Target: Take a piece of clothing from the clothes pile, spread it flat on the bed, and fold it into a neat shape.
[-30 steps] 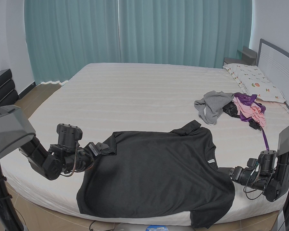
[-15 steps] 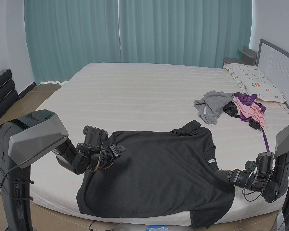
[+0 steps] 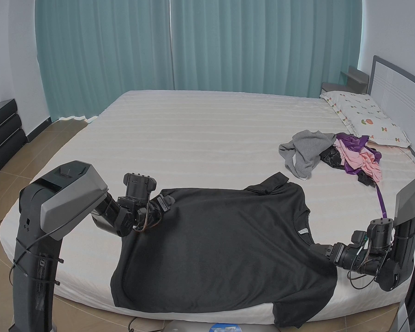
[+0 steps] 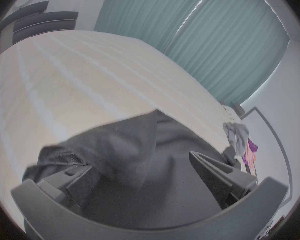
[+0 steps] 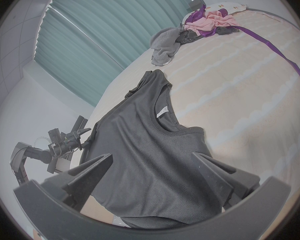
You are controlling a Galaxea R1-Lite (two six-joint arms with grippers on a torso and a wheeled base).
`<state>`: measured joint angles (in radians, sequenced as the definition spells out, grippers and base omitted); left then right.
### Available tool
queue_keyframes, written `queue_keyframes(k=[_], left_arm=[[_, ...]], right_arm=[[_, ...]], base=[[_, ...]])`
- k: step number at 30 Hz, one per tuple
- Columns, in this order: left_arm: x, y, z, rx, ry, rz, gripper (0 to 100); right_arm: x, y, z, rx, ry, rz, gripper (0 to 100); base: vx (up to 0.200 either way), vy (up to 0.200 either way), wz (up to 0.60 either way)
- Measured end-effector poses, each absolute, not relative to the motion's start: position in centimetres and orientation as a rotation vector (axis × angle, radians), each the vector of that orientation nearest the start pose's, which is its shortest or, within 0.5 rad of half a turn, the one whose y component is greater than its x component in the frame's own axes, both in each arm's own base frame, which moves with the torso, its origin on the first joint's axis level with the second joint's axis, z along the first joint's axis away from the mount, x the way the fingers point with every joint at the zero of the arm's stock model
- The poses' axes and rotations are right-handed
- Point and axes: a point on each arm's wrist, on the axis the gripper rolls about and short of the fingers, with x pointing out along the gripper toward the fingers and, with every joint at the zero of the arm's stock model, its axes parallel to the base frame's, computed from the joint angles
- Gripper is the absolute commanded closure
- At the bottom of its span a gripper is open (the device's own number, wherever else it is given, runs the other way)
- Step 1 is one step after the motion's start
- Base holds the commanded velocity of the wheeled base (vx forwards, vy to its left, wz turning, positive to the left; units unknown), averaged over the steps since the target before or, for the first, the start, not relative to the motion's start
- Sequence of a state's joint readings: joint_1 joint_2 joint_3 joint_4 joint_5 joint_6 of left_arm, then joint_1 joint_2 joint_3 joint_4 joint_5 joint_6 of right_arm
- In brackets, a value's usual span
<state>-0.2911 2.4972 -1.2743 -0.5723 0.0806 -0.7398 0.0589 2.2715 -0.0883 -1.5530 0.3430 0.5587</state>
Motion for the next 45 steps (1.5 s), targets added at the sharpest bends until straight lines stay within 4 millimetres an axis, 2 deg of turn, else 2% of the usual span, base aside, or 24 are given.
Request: queue_keyframes(k=[7,11,22,29,34,39,45], left_arm=[[47.6,-10.0,-0.1,-0.638,0.473,0.128,0],[49.0,-8.3,0.6,-0.658,0.387,0.162,0],[49.7,-6.3,-0.2,-0.689,0.371,0.175,0],[49.6,-6.5,0.6,-0.832,0.404,0.1,0],[49.6,-6.2,1.0,-0.857,0.403,0.086,0],[50.9,-5.2,1.1,-0.866,0.364,0.091,0],[51.9,-3.4,-0.2,-0.829,0.354,0.124,0]], right_arm=[[23.6,2.1,-1.7,0.622,0.721,0.202,0],[23.6,2.1,-1.8,0.62,0.725,0.198,0],[23.6,2.2,-2.0,0.62,0.733,0.197,0],[23.6,2.3,-2.0,0.618,0.736,0.203,0],[23.6,2.5,-2.0,0.615,0.74,0.212,0],[23.6,3.0,-2.1,0.61,0.746,0.228,0],[23.7,3.4,-2.3,0.608,0.753,0.241,0]], base=[[0.0,0.0,0.0],[0.0,0.0,0.0],[0.0,0.0,0.0],[0.0,0.0,0.0],[0.0,0.0,0.0],[0.0,0.0,0.0],[0.0,0.0,0.0]])
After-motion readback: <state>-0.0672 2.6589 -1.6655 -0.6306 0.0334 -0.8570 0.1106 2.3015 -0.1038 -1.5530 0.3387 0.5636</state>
